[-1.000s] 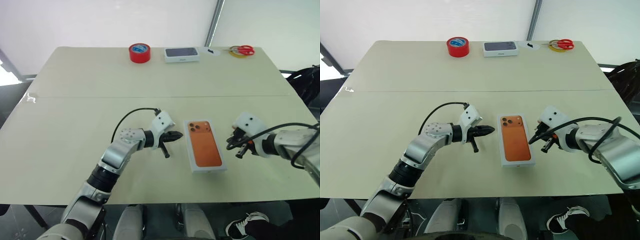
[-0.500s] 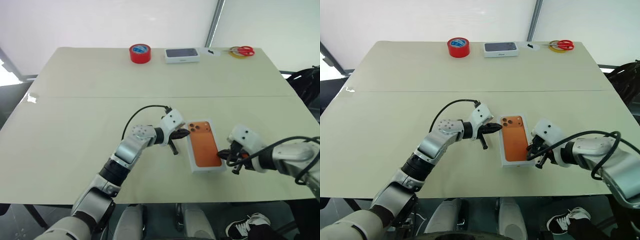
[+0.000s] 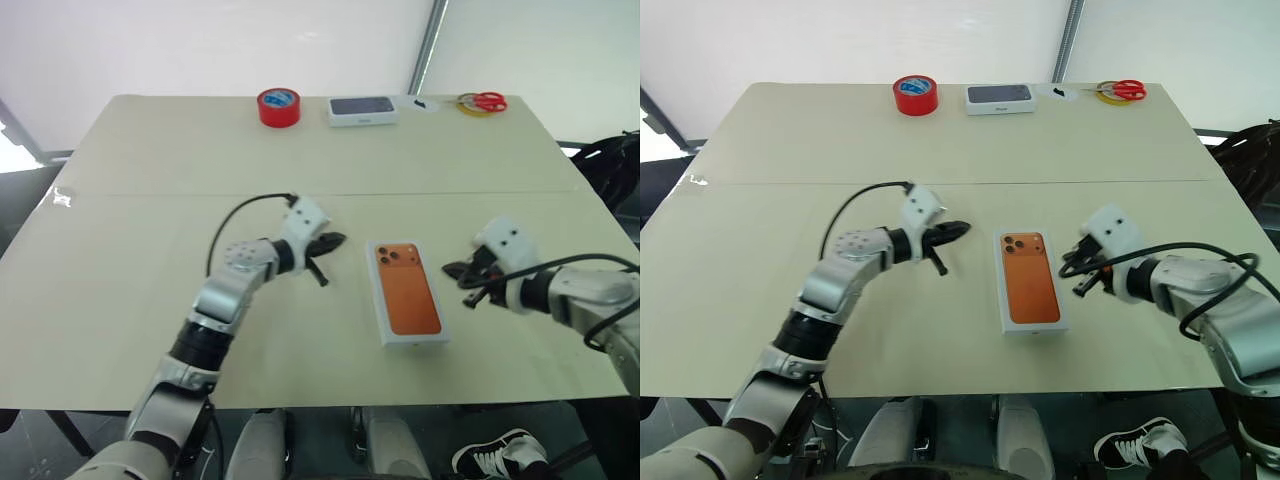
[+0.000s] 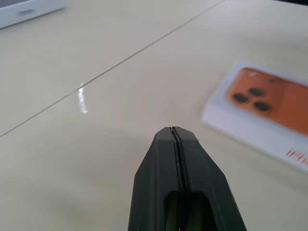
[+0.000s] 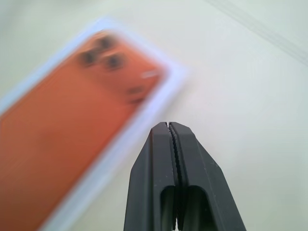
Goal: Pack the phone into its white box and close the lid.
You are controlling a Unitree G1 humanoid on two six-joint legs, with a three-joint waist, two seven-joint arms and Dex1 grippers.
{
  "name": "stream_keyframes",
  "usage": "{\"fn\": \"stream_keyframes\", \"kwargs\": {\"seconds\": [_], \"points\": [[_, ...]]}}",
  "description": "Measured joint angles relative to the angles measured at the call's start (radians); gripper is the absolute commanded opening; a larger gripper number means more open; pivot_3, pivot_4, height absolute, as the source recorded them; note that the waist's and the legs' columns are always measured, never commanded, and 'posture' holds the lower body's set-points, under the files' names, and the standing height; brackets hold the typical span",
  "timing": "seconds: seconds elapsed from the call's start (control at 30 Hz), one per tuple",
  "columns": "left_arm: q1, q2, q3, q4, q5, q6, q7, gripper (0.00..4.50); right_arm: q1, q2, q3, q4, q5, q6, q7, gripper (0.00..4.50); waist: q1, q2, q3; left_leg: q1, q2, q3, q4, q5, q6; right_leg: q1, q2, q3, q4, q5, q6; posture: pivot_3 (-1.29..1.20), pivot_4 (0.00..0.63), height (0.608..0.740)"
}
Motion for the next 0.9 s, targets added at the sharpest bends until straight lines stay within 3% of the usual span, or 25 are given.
{"fn": "stream_keyframes", "kwargs": {"seconds": [0.33,0.5,0.9], "points": [[0.342,0.232,0.323,-0.184,-0.08,0.015,0.008,0.0,0.021,0.082,-0.151,0.277,0.01,-0.244,0.114,0.04,-0.002,0.0,0.0,0.001,0.001,0.001,0.001,0.0,0.0,0.001,-0.001,0.0,0.0,-0.002,-0.003,0.0,0.15,0.74],[0.447,0.234,0.352,-0.256,-0.091,0.017,0.037,0.0,-0.035,0.084,-0.123,0.356,-0.001,-0.318,0.159,0.04,0.001,0.0,0.0,0.001,0.0,0.001,0.001,0.0,0.0,0.001,-0.002,0.0,0.0,-0.002,-0.003,0.0,0.15,0.74],[0.489,0.183,0.346,-0.343,-0.113,0.024,0.119,0.0,-0.12,0.083,-0.046,0.515,-0.078,-0.44,0.246,0.04,0.001,0.001,0.0,0.001,0.0,0.001,0.001,0.0,0.0,0.002,-0.001,0.0,0.0,-0.002,-0.003,0.0,0.15,0.74]]}}
